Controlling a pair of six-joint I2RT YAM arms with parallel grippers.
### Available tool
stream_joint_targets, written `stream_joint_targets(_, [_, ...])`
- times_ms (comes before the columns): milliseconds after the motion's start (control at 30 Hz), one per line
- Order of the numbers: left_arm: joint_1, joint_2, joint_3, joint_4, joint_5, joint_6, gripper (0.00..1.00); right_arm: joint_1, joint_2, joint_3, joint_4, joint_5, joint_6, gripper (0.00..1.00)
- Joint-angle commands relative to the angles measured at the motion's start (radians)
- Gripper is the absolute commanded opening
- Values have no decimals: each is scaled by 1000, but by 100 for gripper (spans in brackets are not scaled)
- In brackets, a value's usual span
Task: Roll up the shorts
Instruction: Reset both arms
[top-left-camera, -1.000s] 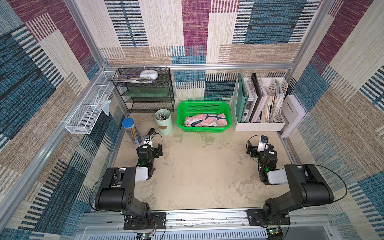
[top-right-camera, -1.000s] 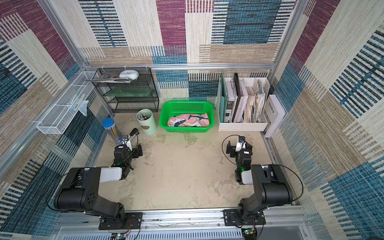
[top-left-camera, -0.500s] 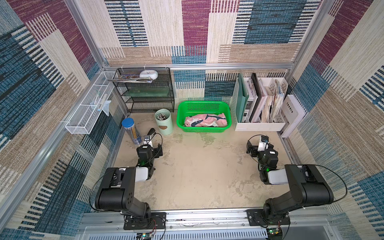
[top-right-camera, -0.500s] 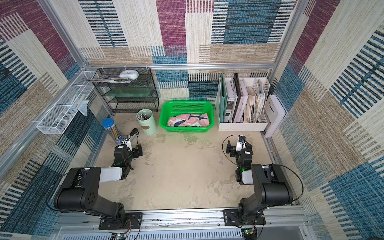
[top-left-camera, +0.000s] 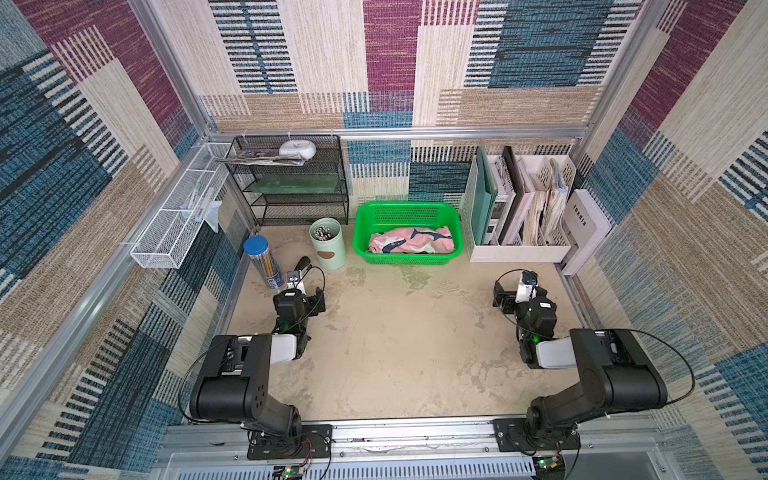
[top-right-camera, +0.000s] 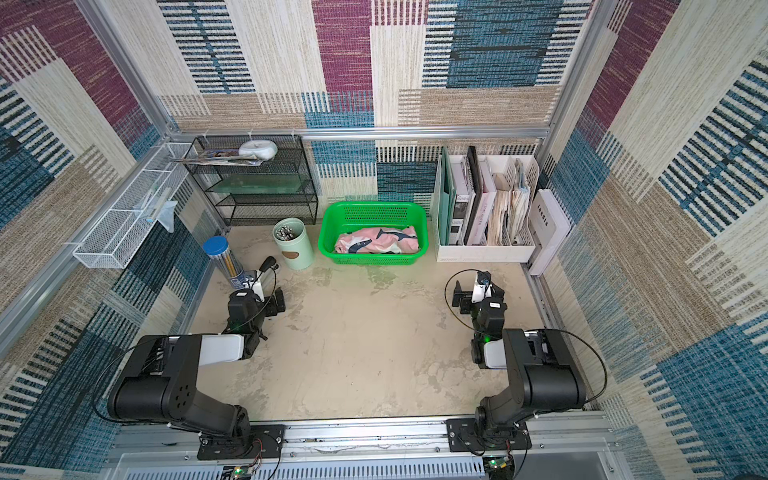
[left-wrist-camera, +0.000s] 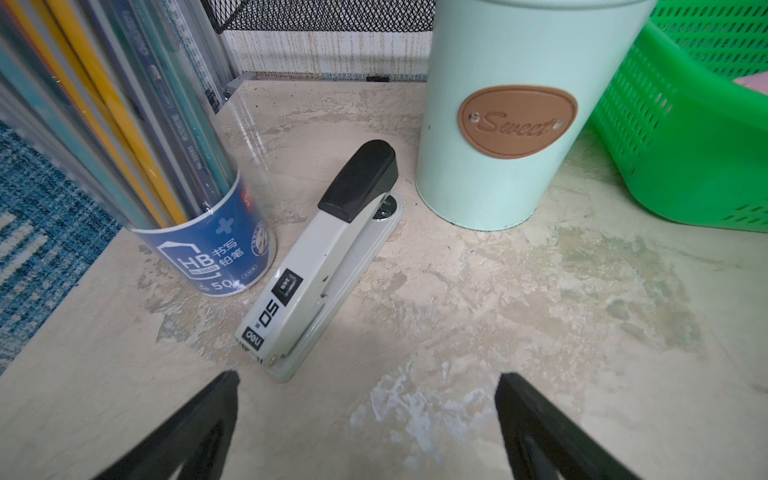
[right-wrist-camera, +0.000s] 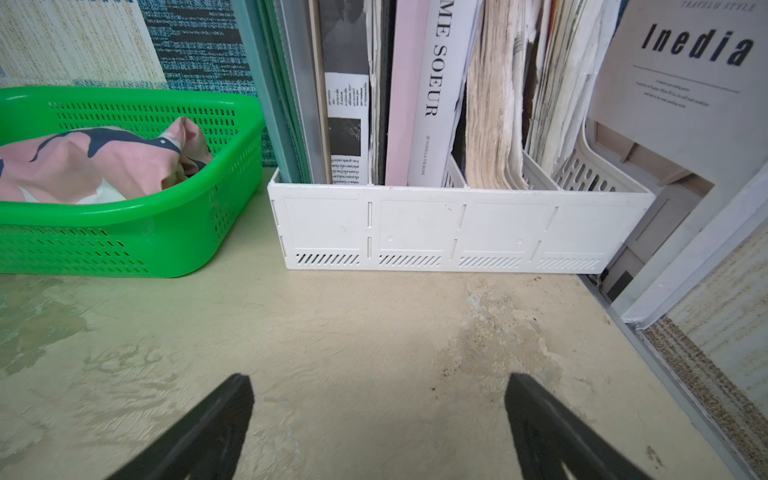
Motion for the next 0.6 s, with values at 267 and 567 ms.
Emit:
stream_joint_targets(267, [0,1,4,26,11,3,100,0,1,5,23,-1,10,100])
stream_joint_targets(567, [0,2,2,31,11,2,100,0,1,5,23,-2,11,100])
